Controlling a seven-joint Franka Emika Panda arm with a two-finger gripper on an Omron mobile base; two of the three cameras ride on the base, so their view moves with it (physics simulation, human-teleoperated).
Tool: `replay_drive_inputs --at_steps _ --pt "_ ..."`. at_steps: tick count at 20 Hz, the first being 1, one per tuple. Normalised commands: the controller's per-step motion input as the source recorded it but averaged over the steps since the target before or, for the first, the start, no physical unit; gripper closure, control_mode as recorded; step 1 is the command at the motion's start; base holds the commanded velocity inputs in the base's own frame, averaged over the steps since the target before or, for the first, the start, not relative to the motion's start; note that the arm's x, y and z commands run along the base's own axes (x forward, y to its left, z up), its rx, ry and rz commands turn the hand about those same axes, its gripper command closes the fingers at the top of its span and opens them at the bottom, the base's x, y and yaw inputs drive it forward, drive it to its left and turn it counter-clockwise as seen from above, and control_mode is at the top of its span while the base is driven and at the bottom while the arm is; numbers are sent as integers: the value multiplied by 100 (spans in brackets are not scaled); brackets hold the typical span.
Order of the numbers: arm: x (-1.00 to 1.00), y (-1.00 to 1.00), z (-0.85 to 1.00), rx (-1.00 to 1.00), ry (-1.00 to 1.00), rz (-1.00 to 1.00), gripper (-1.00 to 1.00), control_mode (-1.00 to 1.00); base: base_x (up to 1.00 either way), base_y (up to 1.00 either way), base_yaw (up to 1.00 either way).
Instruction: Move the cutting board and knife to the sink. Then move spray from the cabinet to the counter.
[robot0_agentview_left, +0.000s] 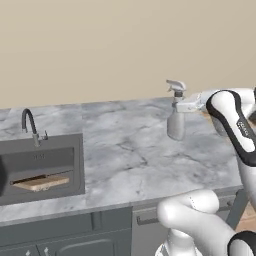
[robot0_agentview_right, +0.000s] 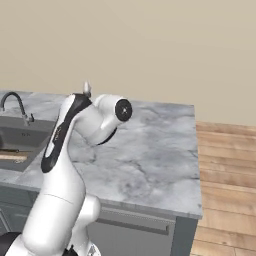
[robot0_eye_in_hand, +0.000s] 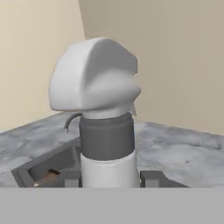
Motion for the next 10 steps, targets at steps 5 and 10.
replay_drive_inputs --at_steps 5,10 --pt "69 42 -51 -13 5 31 100 -100 0 0 0" --pt "42 29 -70 -9 3 30 100 -100 0 0 0"
